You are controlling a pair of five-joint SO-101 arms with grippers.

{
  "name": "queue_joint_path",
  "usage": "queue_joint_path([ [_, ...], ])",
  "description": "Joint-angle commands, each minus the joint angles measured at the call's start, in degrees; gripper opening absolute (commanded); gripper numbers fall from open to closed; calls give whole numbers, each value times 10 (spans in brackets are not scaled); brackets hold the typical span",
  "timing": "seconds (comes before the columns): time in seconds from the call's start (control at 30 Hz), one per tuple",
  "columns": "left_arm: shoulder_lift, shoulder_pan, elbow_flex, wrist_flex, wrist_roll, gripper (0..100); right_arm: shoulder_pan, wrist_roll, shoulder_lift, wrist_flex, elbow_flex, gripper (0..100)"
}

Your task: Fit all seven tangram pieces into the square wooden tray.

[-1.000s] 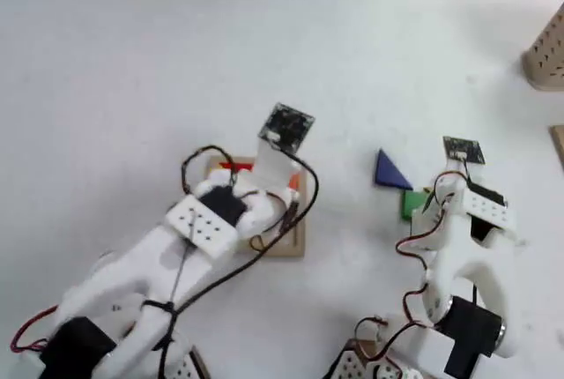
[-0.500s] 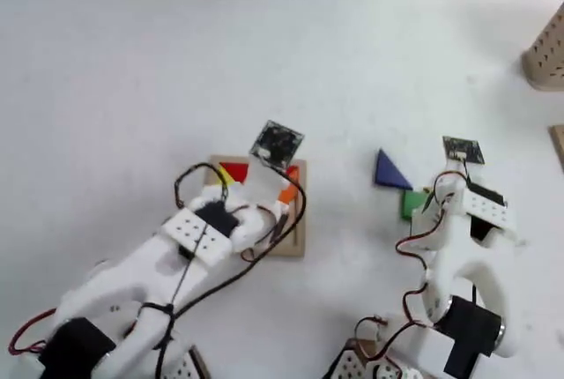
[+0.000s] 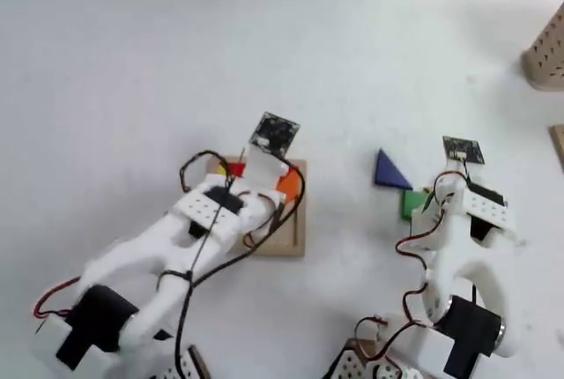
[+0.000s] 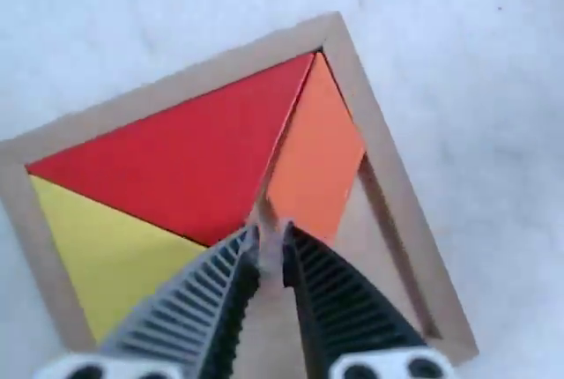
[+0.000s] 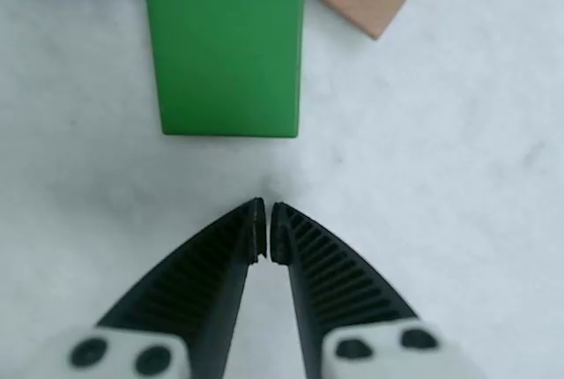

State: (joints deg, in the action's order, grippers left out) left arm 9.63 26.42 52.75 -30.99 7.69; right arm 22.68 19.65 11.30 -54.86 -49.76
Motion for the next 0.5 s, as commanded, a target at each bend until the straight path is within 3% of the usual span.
queue_joint_path([
  [0.0, -4, -2, -28, 11, -5, 76, -8, 6, 22, 7, 2, 18],
  [0.47, -4, -6, -30, 73, -1, 76, -14, 6, 22, 7, 2, 18],
])
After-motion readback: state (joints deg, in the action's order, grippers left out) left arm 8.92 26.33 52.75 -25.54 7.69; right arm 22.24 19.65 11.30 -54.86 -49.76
